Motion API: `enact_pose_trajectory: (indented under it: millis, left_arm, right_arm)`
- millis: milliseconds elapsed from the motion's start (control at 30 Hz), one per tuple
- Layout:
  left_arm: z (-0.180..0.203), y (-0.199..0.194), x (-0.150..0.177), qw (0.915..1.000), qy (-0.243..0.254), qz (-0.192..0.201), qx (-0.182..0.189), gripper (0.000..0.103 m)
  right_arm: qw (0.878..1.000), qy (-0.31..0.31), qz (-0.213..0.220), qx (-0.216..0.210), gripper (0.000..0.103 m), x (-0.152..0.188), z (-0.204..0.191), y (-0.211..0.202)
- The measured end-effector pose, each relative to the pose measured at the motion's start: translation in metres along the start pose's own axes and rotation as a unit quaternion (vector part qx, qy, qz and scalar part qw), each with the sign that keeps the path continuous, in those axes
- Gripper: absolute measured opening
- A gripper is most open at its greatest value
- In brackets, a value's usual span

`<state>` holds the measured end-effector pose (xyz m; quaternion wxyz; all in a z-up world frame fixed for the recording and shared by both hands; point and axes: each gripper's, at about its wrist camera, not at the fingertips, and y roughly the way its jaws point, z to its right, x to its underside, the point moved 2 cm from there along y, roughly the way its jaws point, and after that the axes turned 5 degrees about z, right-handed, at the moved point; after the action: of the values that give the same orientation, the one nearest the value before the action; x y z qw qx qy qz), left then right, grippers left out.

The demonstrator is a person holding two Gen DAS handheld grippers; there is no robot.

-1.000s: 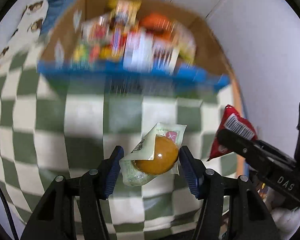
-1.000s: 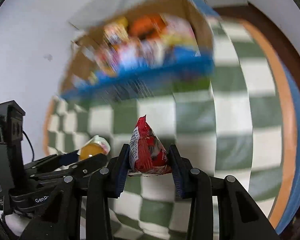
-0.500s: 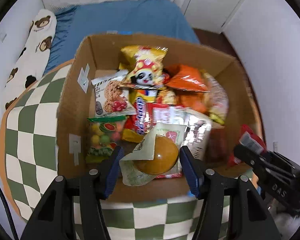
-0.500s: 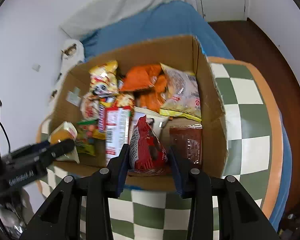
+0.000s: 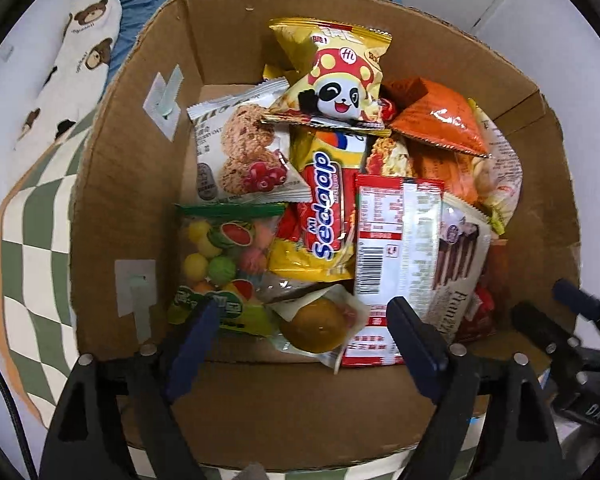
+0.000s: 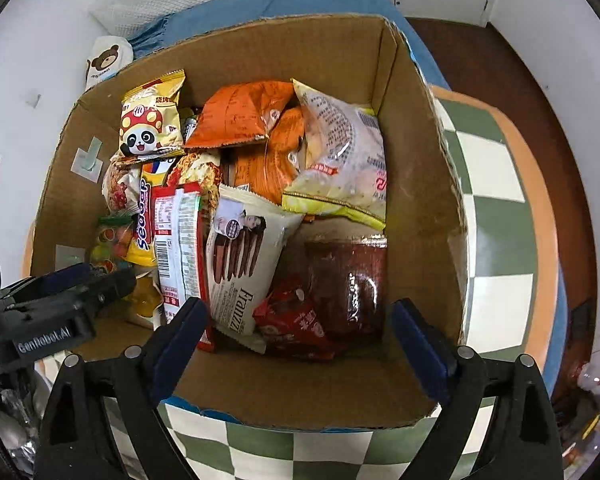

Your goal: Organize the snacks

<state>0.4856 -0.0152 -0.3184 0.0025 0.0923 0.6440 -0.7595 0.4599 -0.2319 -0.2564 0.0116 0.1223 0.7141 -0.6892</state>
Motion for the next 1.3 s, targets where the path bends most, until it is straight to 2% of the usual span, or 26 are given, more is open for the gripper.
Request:
enact_pose_trajectory:
  millis: [233, 433, 533, 667, 867, 1233, 1300]
  left_arm:
    - [-0.009, -0.020, 0.004, 0.9995, -0.011, 0.027, -0.013, 0.086]
    - [-0.010, -0.059, 0.014, 0.9972, -0.010, 0.072, -0.018, 0.086]
    - [-0.006, -0.083, 0.026, 0.9945, -0.003, 0.102, -0.025, 0.086]
    - [-0.001, -0.117, 0.045, 0.9892, 0.002, 0.144, -0.027, 0.086]
    - [0.009, -0.169, 0.080, 0.9787, 0.015, 0.202, -0.032, 0.086]
    - [0.013, -0.245, 0.152, 0.9647, 0.009, 0.261, -0.029, 0.086]
    - [0.013, -0.258, 0.165, 0.9617, 0.011, 0.272, -0.032, 0.086]
  right_arm:
    - [0.999, -0.006, 0.027, 0.027, 0.097, 0.000, -0.002, -0.010]
    - [0.998, -0.014, 0.060, 0.024, 0.097, 0.011, -0.010, -0.037]
    - [0.996, -0.014, 0.087, 0.014, 0.097, 0.020, -0.013, -0.056]
    - [0.991, -0.023, 0.131, 0.023, 0.097, 0.035, -0.017, -0.087]
    - [0.982, -0.026, 0.188, 0.020, 0.097, 0.063, -0.019, -0.141]
    - [0.962, -0.040, 0.272, 0.005, 0.097, 0.141, -0.037, -0.254]
    - [0.958, -0.040, 0.283, 0.006, 0.100, 0.157, -0.039, -0.270]
